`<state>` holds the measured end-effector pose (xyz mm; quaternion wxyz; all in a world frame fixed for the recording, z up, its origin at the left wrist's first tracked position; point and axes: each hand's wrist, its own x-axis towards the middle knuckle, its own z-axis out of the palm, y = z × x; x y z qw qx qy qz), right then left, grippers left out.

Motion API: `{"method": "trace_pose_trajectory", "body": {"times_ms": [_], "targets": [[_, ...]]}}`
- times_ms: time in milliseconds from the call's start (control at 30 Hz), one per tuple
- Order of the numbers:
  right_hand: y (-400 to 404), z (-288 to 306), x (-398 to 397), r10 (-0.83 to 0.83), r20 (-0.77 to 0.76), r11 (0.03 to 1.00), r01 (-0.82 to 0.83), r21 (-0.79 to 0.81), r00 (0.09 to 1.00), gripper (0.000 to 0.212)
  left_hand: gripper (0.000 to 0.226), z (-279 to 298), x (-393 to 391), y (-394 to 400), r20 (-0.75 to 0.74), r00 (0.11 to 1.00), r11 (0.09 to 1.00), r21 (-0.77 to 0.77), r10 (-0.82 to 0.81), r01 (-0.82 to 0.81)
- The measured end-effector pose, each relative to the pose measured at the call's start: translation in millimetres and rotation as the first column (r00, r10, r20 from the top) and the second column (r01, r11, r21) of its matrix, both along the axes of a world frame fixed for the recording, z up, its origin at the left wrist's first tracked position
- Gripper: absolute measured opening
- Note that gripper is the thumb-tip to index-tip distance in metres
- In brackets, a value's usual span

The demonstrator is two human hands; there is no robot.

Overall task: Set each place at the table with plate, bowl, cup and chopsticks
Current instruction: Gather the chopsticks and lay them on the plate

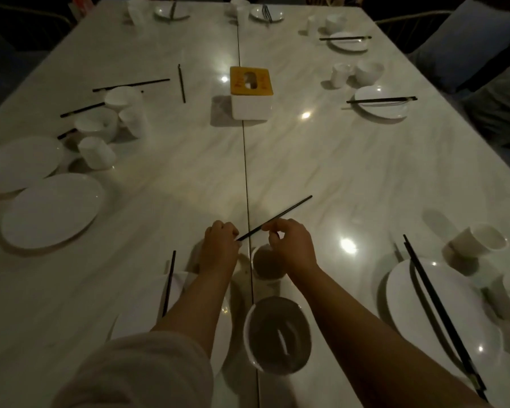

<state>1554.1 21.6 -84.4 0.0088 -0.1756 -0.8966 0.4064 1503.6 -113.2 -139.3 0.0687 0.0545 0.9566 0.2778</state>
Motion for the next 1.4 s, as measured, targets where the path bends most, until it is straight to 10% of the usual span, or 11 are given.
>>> {"method": "trace_pose_trajectory", "body": {"times_ms": [267,600,967,1400], "targets": [[-5.1,10.9,-7.4,-0.023,-0.074,0.999,0.02,-0.03,0.997,0.022,0.016,28.4,-4.8,-11.6,0.166,0.974,0.97,0.164,0.151,-0.179],[-90.0,24.5,3.6,-0.264,0.058,0.864,0.263,-0.429,0.963,0.012,0.022,62.3,63.8,-91.1,0.421,0.904,0.857,0.438,0.073,-0.273],[-174.3,10.3,81.0,-0.262,0.173,0.931,0.296,-0.215,0.949,0.021,0.017,36.8,87.2,-194.0,0.028,0.999,0.982,0.189,-0.024,0.018],[-221.4,-19.8,120.4,-0.207,0.267,0.969,0.234,-0.074,0.941,0.016,0.028,21.9,127.1,-240.1,0.155,0.987,0.96,0.271,0.03,-0.072]]}}
